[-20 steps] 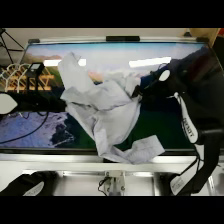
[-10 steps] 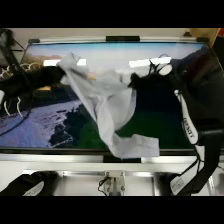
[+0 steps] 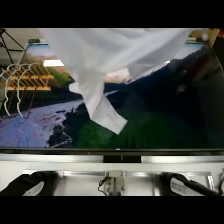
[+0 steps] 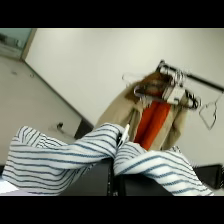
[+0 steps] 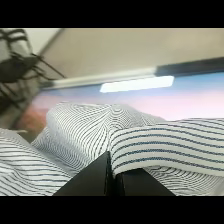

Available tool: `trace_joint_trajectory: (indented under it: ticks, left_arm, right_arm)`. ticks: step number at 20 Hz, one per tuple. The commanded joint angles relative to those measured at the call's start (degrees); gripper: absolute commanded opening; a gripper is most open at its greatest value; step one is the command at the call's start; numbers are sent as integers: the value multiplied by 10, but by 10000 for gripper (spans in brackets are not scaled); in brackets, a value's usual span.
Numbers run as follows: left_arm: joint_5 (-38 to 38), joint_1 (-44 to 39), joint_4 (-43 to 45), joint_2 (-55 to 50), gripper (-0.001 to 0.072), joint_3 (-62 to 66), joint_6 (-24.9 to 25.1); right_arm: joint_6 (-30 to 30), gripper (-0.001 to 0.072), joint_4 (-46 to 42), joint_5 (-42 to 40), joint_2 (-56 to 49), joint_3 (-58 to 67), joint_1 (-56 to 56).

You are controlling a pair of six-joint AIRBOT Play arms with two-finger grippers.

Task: Fold the shirts.

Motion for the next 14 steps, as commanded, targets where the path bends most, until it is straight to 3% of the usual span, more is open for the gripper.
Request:
trace_joint_trajectory:
  ticks: [1, 3, 5, 8, 9, 10, 11, 14]
  left_arm:
    - [-261, 7, 58, -3, 56, -1, 24]
    - [-364, 6, 171, -3, 55, -61, -28]
    - [-414, 6, 259, -2, 55, -151, -64]
    - [-397, 6, 279, 4, 55, -317, -75]
    - [-380, 6, 279, 7, 55, -370, -86]
    - [-365, 6, 279, 11, 55, -412, -91]
    - [-354, 6, 278, 16, 55, -448, -91]
    - [-351, 6, 275, 44, 55, -498, -91]
  right_arm:
    - [92, 80, -248, 141, 149, -64, -21]
    - [109, 80, -193, 170, 232, -215, -20]
    - [110, 80, -86, 148, 311, -427, -17]
    - [108, 110, -33, 78, 379, -708, 36]
    - [98, 289, -26, 57, 381, -761, 56]
    - [80, 620, -21, 40, 379, -788, 75]
    - [64, 681, -20, 24, 378, -791, 91]
    - [67, 676, -20, -58, 378, -719, 101]
